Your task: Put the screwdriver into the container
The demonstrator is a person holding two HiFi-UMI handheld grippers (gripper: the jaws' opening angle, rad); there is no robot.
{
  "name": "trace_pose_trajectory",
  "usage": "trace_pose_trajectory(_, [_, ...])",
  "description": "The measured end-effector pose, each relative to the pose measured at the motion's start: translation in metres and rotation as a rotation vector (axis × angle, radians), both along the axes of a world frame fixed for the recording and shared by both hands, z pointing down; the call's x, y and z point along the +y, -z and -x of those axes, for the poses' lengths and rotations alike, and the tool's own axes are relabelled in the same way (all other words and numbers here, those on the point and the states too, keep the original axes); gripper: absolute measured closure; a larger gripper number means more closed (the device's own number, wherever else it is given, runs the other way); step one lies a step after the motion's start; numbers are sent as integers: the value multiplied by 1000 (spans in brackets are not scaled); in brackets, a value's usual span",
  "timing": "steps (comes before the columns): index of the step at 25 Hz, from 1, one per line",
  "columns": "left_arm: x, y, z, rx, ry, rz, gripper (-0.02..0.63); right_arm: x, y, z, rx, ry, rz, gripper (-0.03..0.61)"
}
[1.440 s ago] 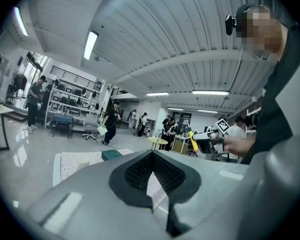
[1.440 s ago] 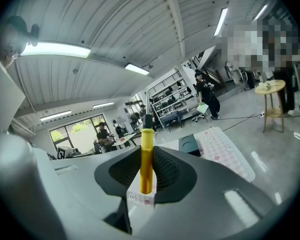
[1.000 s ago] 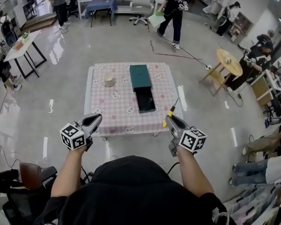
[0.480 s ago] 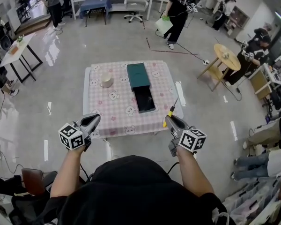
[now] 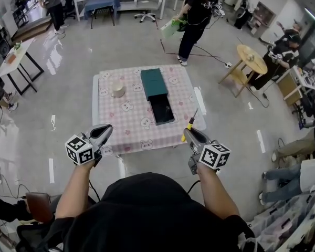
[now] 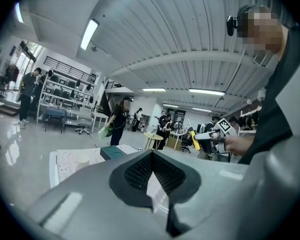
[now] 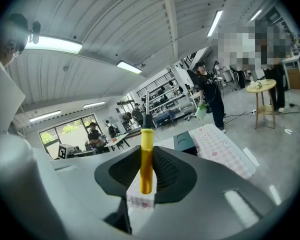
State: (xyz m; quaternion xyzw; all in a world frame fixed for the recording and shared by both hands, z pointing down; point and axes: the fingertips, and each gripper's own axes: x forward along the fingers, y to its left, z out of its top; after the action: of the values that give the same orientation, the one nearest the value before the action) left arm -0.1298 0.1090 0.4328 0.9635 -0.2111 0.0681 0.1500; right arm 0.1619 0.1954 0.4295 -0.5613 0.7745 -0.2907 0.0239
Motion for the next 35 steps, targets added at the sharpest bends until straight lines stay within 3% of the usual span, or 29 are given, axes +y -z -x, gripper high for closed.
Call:
trace_pose_trajectory(18, [-27,-2,14,-12,-49,7,614,-4,-7,17,-11,-59,12,472])
trace_pose_trajectory(35, [-46,-3,4,8,-109,9,614,-5,-7,18,-4,-116,18,472])
